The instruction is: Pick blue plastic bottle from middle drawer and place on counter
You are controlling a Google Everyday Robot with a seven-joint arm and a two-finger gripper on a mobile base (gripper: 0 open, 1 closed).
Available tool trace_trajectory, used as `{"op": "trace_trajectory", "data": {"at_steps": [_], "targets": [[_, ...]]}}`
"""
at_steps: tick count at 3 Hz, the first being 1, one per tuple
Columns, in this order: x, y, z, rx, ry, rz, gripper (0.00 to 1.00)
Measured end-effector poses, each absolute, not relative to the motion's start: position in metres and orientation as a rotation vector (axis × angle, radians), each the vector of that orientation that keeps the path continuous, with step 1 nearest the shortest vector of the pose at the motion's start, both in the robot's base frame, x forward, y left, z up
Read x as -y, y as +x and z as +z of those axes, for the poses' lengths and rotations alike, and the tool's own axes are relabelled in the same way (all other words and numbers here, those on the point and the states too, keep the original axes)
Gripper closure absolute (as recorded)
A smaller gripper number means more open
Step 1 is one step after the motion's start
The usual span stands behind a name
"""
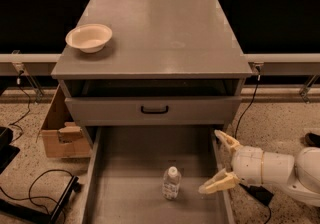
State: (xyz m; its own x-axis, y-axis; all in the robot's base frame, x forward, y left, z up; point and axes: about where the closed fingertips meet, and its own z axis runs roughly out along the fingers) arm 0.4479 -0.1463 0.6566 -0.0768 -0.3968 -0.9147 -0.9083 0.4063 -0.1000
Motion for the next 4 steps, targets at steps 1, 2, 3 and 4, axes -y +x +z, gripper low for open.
{"op": "trace_trajectory", "data": {"at_steps": [1, 2, 3, 4], "targets": [[0.125, 0.455, 0.621, -1.612, -1.135, 0.684, 0.0], [0.104, 0.468, 0.568, -1.547, -1.116, 0.743, 0.0], [0.086, 0.484, 0.52, -1.494, -1.108, 0.796, 0.0], [0.069, 0.493, 0.489, -1.459, -1.121, 0.853, 0.0]]}}
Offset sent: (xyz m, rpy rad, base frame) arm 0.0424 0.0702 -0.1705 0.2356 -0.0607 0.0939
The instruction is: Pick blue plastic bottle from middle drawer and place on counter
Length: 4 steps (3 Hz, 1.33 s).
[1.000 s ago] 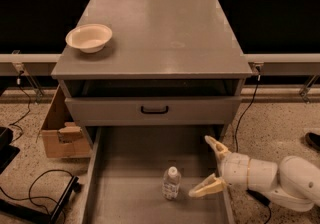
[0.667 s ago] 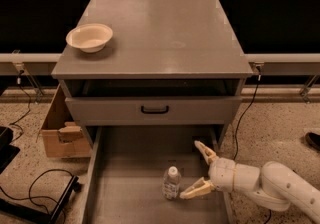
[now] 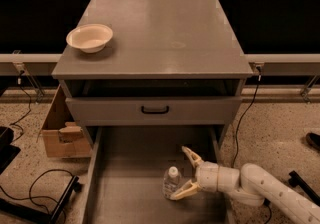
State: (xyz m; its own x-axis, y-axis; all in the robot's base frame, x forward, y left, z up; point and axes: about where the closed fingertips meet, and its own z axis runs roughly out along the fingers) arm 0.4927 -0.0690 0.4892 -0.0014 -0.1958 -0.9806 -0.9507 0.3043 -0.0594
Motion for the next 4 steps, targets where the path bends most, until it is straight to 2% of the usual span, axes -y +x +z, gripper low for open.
{"op": "trace_trajectory", "data": {"at_steps": [1, 2, 4], "targets": [[0.049, 0.482, 0.475, -1.437, -1.176, 0.912, 0.02], [0.035, 0.471, 0.466, -1.427, -1.213, 0.952, 0.2], [0.01, 0.447, 0.449, -1.471, -1.152, 1.037, 0.66]]}}
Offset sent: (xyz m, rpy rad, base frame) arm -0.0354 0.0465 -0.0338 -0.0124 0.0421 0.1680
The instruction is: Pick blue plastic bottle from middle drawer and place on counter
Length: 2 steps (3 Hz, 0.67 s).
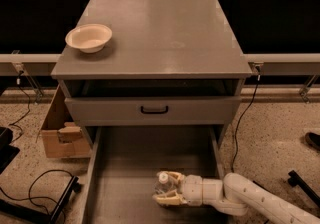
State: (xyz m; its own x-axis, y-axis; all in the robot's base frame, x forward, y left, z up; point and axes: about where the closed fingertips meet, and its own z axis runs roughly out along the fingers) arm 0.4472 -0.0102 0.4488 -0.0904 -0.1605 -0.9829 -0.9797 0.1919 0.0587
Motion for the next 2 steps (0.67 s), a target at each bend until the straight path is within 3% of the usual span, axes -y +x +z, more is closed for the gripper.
{"op": "trace_trajectory", "data": {"at_steps": [1, 2], "targets": [[0.016, 0.44, 0.476, -1.527, -1.076, 1.029, 0.89], [0.045, 0.431, 0.561, -1.54, -1.044, 0.971, 1.0]]}}
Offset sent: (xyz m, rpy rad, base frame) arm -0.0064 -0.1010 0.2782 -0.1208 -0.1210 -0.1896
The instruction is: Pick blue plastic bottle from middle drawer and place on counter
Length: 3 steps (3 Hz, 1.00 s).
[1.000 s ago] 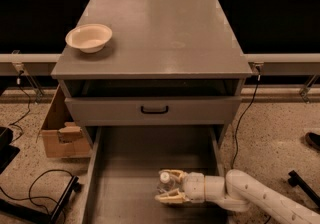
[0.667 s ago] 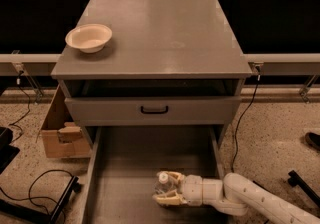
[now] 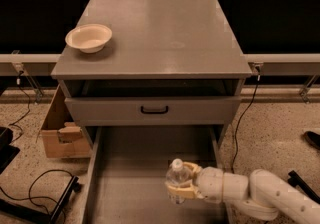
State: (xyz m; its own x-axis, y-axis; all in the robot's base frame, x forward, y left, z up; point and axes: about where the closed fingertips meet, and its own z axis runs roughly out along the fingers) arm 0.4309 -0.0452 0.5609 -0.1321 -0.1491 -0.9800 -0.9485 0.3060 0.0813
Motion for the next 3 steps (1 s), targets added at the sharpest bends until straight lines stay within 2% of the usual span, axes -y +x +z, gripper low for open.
{"op": "trace_trajectory", "data": {"at_steps": [2, 3], "targets": [[0.103, 0.488, 0.771, -1.5, -0.983, 0.867, 1.0], [0.119, 0.569, 0.883, -1.523, -0.879, 0.819, 1.0]]}}
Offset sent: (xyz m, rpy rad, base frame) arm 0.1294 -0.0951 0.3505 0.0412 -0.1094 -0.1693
